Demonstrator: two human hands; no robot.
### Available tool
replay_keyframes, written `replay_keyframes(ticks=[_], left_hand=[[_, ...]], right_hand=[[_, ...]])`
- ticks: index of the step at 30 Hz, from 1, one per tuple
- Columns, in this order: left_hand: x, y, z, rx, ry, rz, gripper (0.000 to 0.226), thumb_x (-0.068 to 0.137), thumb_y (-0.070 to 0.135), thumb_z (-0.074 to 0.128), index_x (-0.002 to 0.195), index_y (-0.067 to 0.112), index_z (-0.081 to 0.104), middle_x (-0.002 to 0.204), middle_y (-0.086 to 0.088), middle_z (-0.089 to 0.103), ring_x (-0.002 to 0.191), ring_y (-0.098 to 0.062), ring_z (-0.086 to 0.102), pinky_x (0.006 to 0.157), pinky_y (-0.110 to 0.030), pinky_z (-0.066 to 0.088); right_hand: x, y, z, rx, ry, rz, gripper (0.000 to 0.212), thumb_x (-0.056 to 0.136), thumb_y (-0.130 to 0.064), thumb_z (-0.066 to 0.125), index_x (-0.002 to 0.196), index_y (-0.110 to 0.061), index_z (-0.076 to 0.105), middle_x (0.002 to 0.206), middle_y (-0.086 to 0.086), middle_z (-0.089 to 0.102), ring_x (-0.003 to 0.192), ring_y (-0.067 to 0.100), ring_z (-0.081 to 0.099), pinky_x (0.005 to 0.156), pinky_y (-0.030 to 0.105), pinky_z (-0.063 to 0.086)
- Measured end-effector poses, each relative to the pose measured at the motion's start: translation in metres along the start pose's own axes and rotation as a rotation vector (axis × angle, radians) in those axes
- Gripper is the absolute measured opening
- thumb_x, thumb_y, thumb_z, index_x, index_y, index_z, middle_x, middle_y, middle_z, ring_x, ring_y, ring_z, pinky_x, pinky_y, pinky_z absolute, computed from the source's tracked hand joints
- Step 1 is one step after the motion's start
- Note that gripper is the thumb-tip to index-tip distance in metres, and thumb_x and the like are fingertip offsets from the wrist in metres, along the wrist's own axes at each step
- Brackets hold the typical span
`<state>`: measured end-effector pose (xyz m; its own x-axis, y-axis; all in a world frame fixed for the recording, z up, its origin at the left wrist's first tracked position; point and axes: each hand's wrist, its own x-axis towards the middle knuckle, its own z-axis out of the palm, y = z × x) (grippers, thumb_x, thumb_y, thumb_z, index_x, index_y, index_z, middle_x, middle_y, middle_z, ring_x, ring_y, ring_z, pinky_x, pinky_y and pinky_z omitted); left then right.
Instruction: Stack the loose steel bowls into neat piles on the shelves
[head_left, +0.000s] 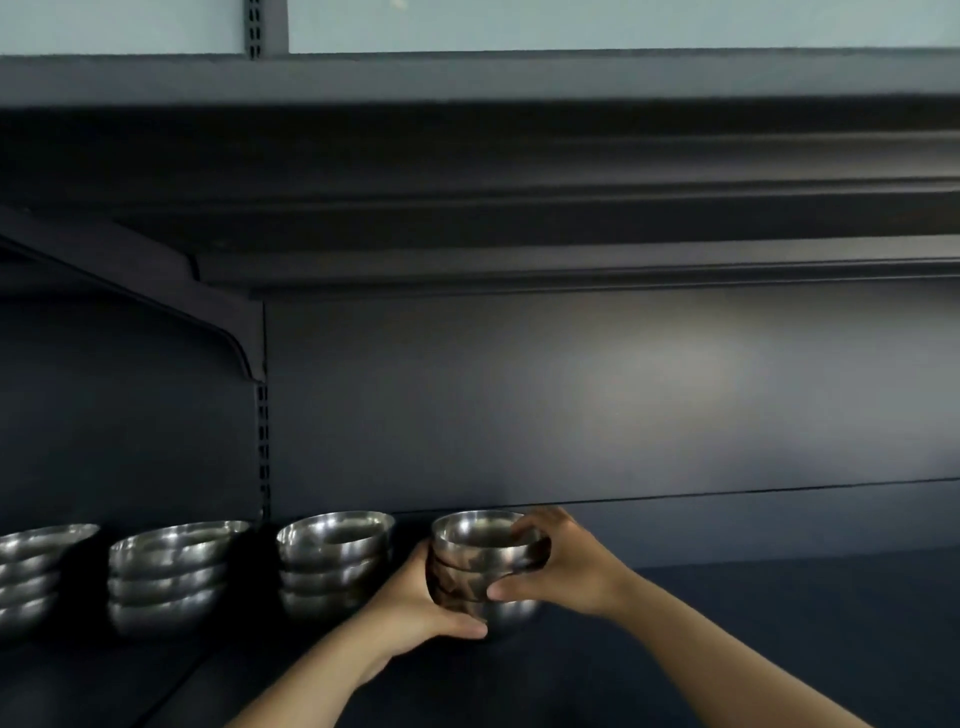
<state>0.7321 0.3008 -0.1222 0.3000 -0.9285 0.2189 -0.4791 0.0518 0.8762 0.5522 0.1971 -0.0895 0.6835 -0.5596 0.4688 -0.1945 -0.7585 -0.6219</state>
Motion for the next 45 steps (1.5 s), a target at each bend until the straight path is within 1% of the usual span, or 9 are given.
replay_keyframes(ticks=[6,12,16,22,29,34,37,41,45], left_hand=[[0.012,-0.013,-0.006,-0.025,0.015,0.013,0.089,0.055,0.014,0.088,0.129,0.03,0.041,0.113,0.013,0.064,0.104,0.003,0.059,0.084,-0.014,0.048],[0.011,-0.014,-0.002,0.05,0.083,0.025,0.089,0.059,0.023,0.087,0.132,0.034,0.037,0.11,0.023,0.058,0.1,0.01,0.053,0.075,-0.006,0.043],[0.011,-0.014,-0.001,0.1,0.158,-0.003,0.096,0.062,0.023,0.085,0.141,0.03,0.03,0.116,0.014,0.055,0.111,-0.008,0.055,0.097,-0.022,0.043],[0.009,-0.014,-0.001,0.141,0.18,-0.04,0.097,0.064,0.028,0.084,0.144,0.028,0.029,0.132,0.006,0.052,0.118,-0.012,0.052,0.104,-0.028,0.04],[0.007,-0.014,-0.001,0.158,0.171,-0.051,0.096,0.064,0.03,0.084,0.143,0.028,0.029,0.13,0.006,0.054,0.117,-0.013,0.054,0.104,-0.036,0.042],[0.006,-0.013,-0.003,0.177,0.155,-0.04,0.091,0.067,0.03,0.082,0.142,0.029,0.03,0.128,0.009,0.054,0.115,-0.012,0.054,0.104,-0.034,0.042],[0.006,-0.011,-0.004,0.224,0.161,-0.024,0.089,0.068,0.032,0.081,0.141,0.03,0.03,0.124,0.012,0.053,0.114,-0.01,0.054,0.1,-0.027,0.043],[0.007,-0.01,-0.002,0.372,0.173,-0.005,0.094,0.069,0.042,0.078,0.146,0.025,0.024,0.138,0.007,0.047,0.124,-0.013,0.047,0.094,-0.021,0.038],[-0.002,0.0,-0.003,0.593,0.227,-0.003,0.098,0.073,0.052,0.071,0.148,0.018,0.018,0.148,0.0,0.037,0.134,-0.019,0.037,0.101,-0.027,0.035]], right_hand=[[0.014,0.007,0.014,-0.015,0.021,0.022,0.058,0.054,-0.052,0.081,0.103,-0.038,0.053,0.116,-0.019,0.041,0.099,-0.008,0.046,0.069,0.005,0.039],[0.012,0.015,0.023,-0.005,0.109,0.015,0.067,0.056,-0.05,0.081,0.113,-0.034,0.049,0.116,-0.016,0.04,0.095,-0.008,0.049,0.065,-0.001,0.04],[0.011,0.02,0.03,-0.01,0.133,0.037,0.077,0.061,-0.045,0.082,0.126,-0.029,0.043,0.117,-0.015,0.038,0.096,-0.004,0.048,0.066,-0.001,0.037],[0.009,0.023,0.033,0.046,0.136,0.036,0.077,0.063,-0.041,0.082,0.127,-0.035,0.039,0.116,-0.016,0.042,0.104,0.001,0.048,0.073,0.004,0.036],[0.009,0.024,0.034,0.024,0.133,0.034,0.081,0.064,-0.042,0.081,0.131,-0.034,0.036,0.116,-0.016,0.04,0.104,0.0,0.045,0.07,0.001,0.033],[0.01,0.027,0.024,-0.025,0.144,0.01,0.069,0.065,-0.052,0.076,0.12,-0.04,0.035,0.119,-0.015,0.042,0.108,0.002,0.045,0.08,0.013,0.039],[0.006,0.029,0.017,-0.107,0.159,-0.004,0.071,0.068,-0.063,0.063,0.128,-0.035,0.035,0.125,-0.012,0.044,0.116,0.01,0.046,0.094,0.028,0.043],[0.001,0.026,0.015,-0.238,0.153,-0.001,0.079,0.072,-0.072,0.046,0.135,-0.027,0.033,0.136,-0.004,0.045,0.124,0.017,0.045,0.097,0.028,0.038],[-0.008,0.014,0.013,-0.359,0.207,-0.015,0.064,0.081,-0.065,0.048,0.131,-0.025,0.042,0.132,-0.003,0.048,0.122,0.019,0.045,0.094,0.031,0.04]])
